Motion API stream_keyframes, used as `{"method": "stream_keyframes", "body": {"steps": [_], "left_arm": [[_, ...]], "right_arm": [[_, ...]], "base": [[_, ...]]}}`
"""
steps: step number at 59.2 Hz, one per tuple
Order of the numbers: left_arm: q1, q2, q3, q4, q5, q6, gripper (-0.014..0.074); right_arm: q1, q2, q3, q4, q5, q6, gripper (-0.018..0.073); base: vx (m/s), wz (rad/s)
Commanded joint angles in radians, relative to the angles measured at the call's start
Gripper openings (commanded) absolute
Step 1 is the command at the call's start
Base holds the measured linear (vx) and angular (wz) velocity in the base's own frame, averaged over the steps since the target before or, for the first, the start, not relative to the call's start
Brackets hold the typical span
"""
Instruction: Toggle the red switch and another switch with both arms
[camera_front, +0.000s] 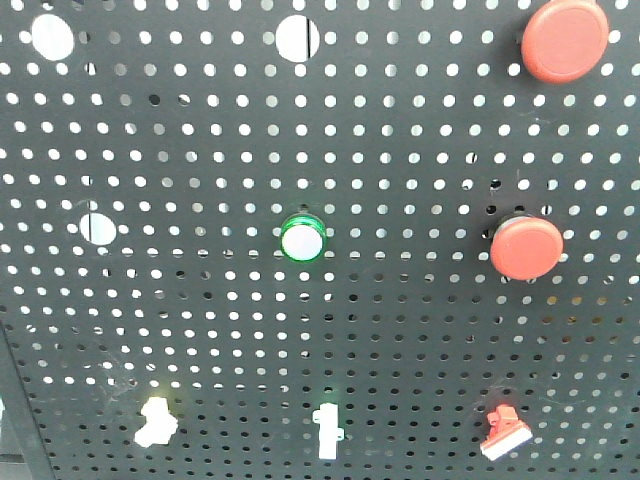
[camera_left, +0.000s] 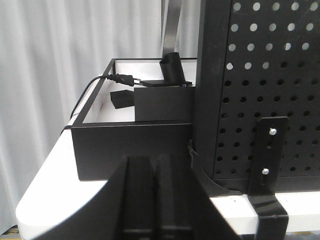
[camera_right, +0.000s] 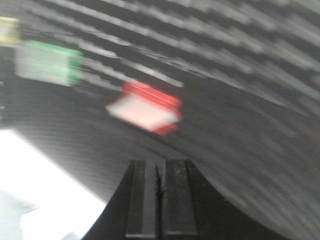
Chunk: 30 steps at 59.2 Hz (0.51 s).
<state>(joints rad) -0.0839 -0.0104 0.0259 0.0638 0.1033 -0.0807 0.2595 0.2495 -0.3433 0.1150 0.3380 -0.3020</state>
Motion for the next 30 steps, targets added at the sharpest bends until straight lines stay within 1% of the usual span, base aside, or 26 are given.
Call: {"method": "stream_keyframes", "body": {"steps": [1,5,7,10,13,18,21,30], "left_arm": [[0.001,-0.019,0.019,0.001,-0.083,-0.006,0.0003],[0.001,-0.019,0.019,0.001,-0.083,-0.006,0.0003],[0.001,-0.019,0.019,0.001,-0.083,-0.006,0.0003],[0.001,-0.019,0.019,0.001,-0.083,-0.006,0.0003],[0.001,-0.019,0.019,0.001,-0.083,-0.006,0.0003],[0.001,-0.018,0.019,0.001,-0.083,-0.006,0.0003],[0.001,-0.018,0.019,0.001,-0.083,-0.006,0.0003],[0.001,-0.018,0.019,0.001,-0.083,-0.006,0.0003]], "right_arm": [[-0.173,-0.081,0.067,-0.035,-0.145,0.063,-0.0006],[-0.285,-0.157,0.154,-0.051,-0.202,0.098,-0.0006],[-0.323,-0.193,0.197,-0.052,-0.226,0.109,-0.0006],[-0.357,-0.24,0.255,-0.05,-0.256,0.123,-0.0006],[-0.371,-0.278,0.309,-0.044,-0.283,0.137,-0.0006],[-0.366,-0.271,0.384,-0.03,-0.338,0.171,-0.0006],[-0.363,-0.273,0.379,-0.031,-0.273,0.187,-0.0006],[-0.363,-0.273,0.379,-0.032,-0.226,0.187,-0.0006]], "base": [[0.0,0.0],[0.0,0.0],[0.0,0.0],[0.0,0.0],[0.0,0.0],[0.0,0.0],[0.0,0.0],[0.0,0.0]]}}
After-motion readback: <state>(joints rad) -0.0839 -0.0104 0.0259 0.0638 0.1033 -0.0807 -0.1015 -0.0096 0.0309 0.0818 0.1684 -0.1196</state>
